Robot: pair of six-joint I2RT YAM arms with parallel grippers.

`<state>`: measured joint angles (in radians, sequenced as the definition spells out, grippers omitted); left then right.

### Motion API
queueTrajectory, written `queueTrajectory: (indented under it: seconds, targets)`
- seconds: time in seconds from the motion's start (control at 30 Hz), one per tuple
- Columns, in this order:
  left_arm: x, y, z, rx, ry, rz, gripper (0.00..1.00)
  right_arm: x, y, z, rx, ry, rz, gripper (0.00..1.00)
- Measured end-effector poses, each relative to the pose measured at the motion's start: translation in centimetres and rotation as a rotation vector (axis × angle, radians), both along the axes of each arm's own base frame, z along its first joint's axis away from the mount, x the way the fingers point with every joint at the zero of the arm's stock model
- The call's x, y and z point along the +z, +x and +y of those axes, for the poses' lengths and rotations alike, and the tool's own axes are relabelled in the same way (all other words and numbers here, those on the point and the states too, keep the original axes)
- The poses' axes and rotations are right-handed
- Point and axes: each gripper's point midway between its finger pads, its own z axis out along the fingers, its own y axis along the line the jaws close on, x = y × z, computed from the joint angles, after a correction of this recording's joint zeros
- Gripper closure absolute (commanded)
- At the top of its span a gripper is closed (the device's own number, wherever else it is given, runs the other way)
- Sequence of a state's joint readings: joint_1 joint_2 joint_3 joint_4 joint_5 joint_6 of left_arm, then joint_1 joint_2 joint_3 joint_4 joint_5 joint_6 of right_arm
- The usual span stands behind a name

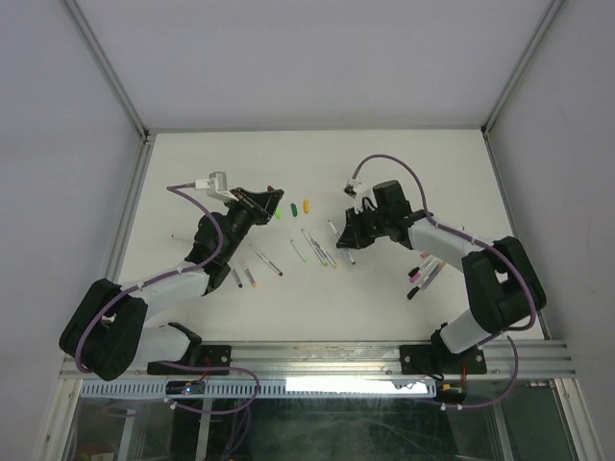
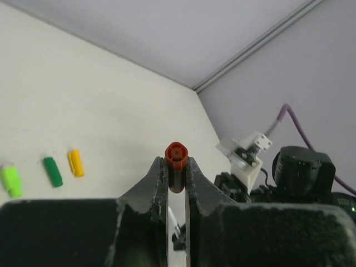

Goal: Open the pen caps
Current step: Open the pen cap from the pen, then place the pen at the center of the board.

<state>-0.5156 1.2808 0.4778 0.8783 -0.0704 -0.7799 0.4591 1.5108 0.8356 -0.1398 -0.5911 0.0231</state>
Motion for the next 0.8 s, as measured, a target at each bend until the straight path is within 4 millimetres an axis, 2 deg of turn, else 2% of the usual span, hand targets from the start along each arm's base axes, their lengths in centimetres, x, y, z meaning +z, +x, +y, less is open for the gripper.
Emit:
queueTrajectory:
  seconds: [0.17,0.4,0.57,0.8]
  targets:
    - [-2.6,-1.2,0.3,-0.016,0.037,0.105,1.00,-2.6,1.9,0.2,-0.087,-0.110,0.054,0.98]
    - [-5.0,-2.0,0.4,-0.030,0.071,0.215,1.00,-4.5,2.1,0.2,-0.143,-0.199,0.078,0.96]
    - [-5.9,-2.5,0.3,-0.047,0.076,0.255,1.00,-5.9,2.2,0.0,-0.156,-0.249,0.095,0.91]
    - [-6.3,-2.9,-0.1,-0.074,0.075,0.274,1.00,-6.0,2.3,0.2,-0.161,-0.275,0.084,0.85]
